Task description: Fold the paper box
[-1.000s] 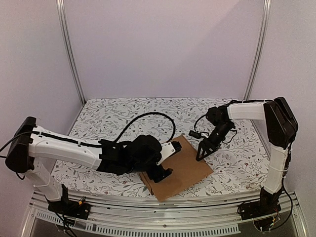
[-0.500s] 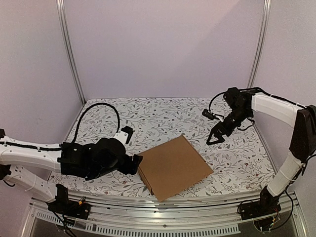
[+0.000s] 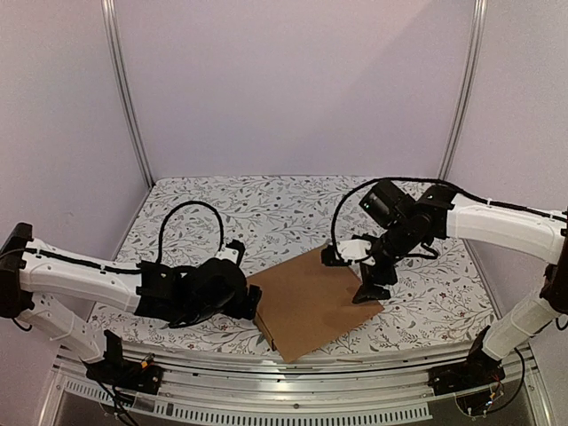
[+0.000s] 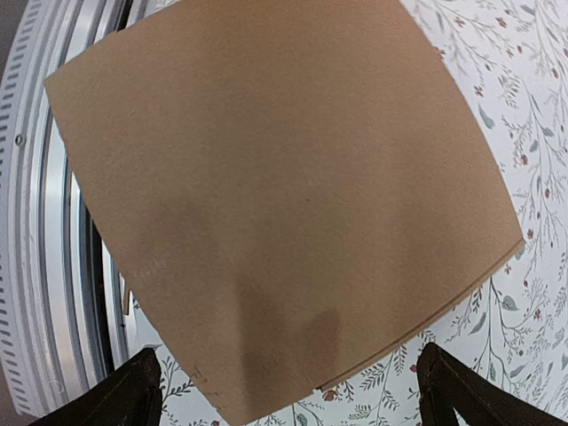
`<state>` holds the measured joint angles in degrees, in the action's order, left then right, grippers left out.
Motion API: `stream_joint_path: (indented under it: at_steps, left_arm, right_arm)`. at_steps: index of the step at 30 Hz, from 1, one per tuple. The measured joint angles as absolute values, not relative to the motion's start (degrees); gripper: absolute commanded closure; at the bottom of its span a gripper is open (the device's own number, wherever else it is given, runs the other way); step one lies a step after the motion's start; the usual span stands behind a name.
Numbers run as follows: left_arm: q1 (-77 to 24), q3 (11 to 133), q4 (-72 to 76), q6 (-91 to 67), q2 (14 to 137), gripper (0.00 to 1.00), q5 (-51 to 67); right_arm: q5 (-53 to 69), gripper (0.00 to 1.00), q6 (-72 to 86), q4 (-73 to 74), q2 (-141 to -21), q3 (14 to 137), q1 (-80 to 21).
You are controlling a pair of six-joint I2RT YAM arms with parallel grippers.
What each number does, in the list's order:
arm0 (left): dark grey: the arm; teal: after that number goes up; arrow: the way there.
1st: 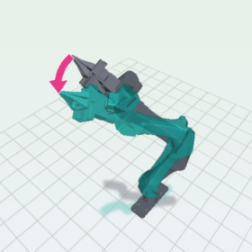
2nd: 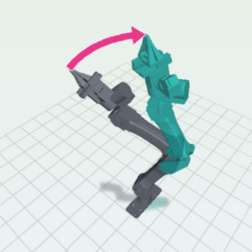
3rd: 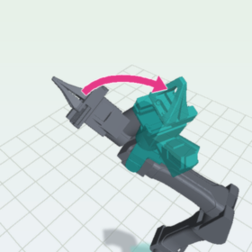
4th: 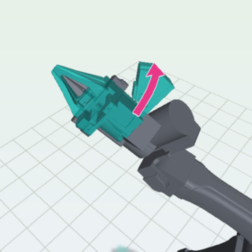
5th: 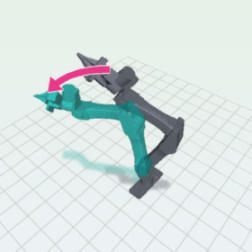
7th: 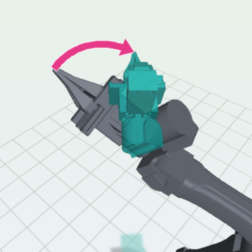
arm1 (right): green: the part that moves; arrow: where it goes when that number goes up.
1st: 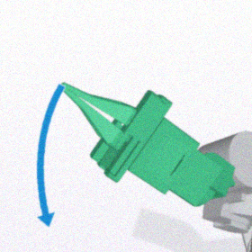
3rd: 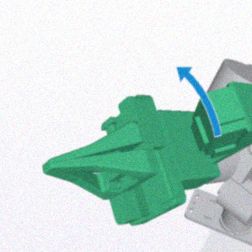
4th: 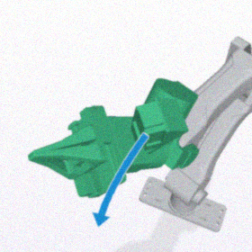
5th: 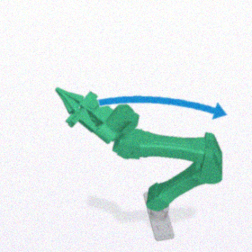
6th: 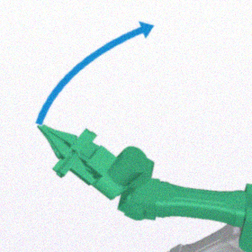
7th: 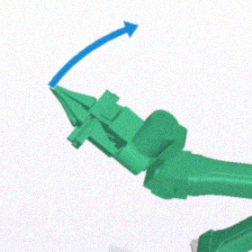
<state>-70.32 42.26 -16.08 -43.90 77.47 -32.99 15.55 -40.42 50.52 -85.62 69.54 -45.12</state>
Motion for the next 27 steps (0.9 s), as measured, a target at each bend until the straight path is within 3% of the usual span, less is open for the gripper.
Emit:
stream_joint_path:
  at_steps: [5,9,13,18,27]
  left_arm:
    - [-68.9,42.5,-16.3,-45.6,81.3,0.12,-30.3]
    - [-68.6,42.5,-16.1,-47.2,81.8,0.14,-27.8]
    - [-68.4,42.8,-16.1,-48.6,82.4,0.15,-26.0]
    - [-68.3,42.8,-16.2,-49.8,82.3,0.15,-25.3]
    - [-68.3,40.7,-16.7,-50.8,77.5,0.15,-26.4]
  right_arm:
    - [7.8,0.02,-44.7,46.8,-83.8,64.8,-54.6]
    - [4.3,0.13,-44.6,44.5,-84.4,68.0,-53.7]
    - [5.5,0.3,-41.9,43.9,-90.0,74.0,-51.0]
    - [10.4,0.37,-35.2,44.5,-98.0,80.4,-43.2]
    - [18.9,0.51,-25.5,47.5,-105.8,81.2,-34.1]
